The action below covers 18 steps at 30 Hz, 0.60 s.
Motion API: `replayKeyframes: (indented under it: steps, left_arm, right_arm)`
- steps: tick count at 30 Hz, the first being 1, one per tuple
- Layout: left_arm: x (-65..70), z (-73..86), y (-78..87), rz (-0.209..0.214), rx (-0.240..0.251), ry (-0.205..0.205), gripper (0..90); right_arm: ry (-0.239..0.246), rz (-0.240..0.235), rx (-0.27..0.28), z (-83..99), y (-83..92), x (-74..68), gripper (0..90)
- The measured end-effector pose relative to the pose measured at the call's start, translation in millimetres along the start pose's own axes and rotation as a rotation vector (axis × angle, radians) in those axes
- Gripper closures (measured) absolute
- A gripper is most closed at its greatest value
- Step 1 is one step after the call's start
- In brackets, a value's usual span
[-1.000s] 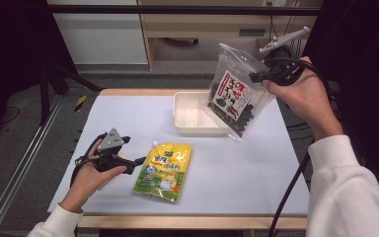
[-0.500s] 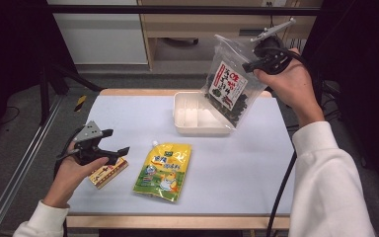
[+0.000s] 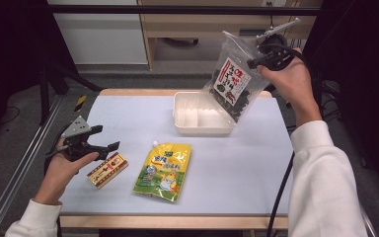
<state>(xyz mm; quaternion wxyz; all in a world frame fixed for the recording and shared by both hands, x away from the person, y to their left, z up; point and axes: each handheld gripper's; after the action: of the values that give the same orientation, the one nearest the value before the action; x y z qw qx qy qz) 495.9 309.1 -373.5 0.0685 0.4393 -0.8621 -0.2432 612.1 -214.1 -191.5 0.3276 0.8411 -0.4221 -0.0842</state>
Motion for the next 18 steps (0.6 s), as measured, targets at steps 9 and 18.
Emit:
replayKeyframes:
  steps: [9, 18]
  left_arm:
    - [-1.2, 2.4, 0.5, 0.008, -0.001, 0.012, 9.3]
    - [-2.2, 3.9, 0.7, 0.013, -0.004, 0.017, 9.3]
  right_arm:
    - [0.02, -0.008, -0.016, -10.0, -15.9, -9.0, 88.8]
    - [0.023, -0.017, -0.016, -15.8, -26.0, -5.9, 88.8]
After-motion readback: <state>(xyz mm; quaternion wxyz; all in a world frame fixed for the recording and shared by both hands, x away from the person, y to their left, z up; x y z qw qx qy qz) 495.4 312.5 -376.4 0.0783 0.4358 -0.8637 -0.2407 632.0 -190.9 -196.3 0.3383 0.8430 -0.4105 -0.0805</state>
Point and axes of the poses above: each handheld gripper's, and its own axes: y roughly backward along the jaws, z roughly out of its underside, x roughly to its right, and after that the axes turned 6 degrees about -z, right-handed
